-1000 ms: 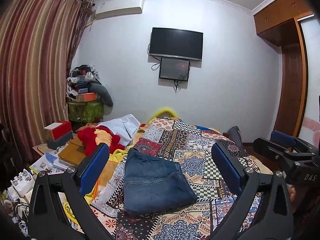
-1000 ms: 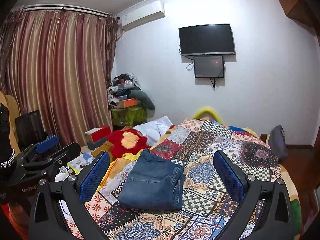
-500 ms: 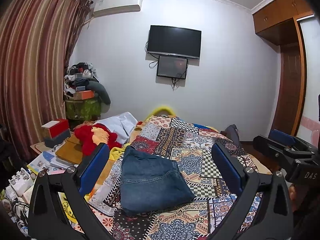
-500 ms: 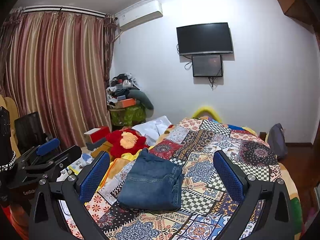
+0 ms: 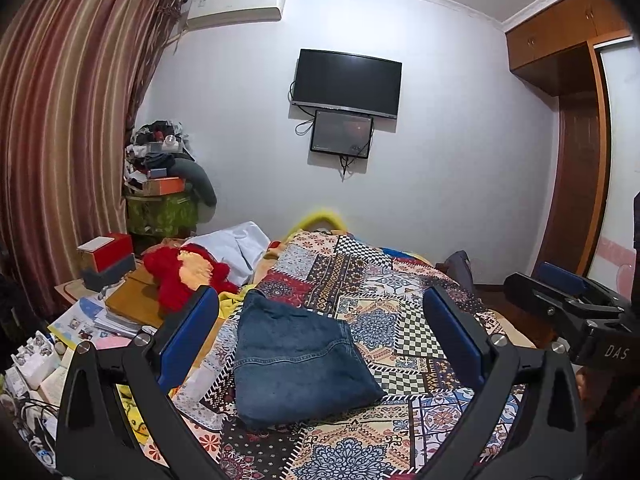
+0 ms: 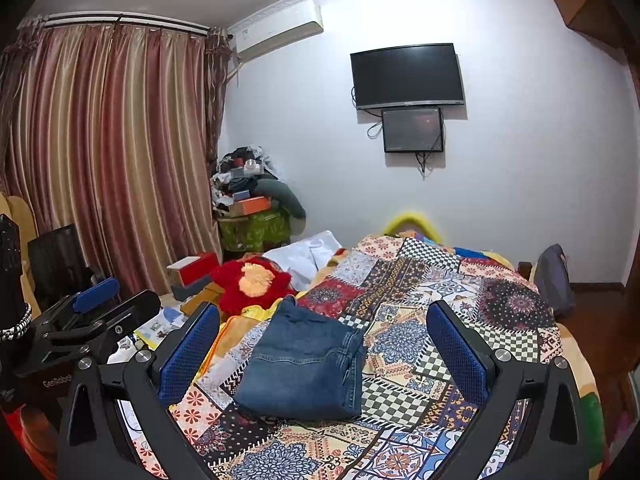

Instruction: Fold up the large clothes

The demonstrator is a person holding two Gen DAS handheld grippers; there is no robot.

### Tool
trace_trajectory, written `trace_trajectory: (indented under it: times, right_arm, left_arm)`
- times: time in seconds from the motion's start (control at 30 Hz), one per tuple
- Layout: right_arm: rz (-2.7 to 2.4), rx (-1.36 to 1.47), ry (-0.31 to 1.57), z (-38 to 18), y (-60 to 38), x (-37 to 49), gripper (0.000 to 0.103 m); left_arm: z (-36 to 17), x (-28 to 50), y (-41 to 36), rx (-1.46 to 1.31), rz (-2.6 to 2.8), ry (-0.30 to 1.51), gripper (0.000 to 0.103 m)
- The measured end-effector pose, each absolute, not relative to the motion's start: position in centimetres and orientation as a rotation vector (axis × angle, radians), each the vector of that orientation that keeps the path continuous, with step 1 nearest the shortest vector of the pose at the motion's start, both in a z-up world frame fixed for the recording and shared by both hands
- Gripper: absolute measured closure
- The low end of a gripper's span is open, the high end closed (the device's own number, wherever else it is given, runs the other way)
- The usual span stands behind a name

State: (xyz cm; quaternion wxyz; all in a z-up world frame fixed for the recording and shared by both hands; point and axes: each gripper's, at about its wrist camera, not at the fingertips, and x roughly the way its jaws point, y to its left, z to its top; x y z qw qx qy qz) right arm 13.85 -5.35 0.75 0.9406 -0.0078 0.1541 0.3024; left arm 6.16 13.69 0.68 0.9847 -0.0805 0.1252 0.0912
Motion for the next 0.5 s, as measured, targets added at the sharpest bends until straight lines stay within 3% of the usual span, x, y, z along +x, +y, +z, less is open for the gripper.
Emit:
trace_trajectory:
  times: [0.5]
  right_arm:
    - [0.615,-0.018,0.316,0.69,-5.35,13.96,0.0]
  left_arm:
    - [0.8,6.2,13.14,-0.16,0.16,0.25,0.0]
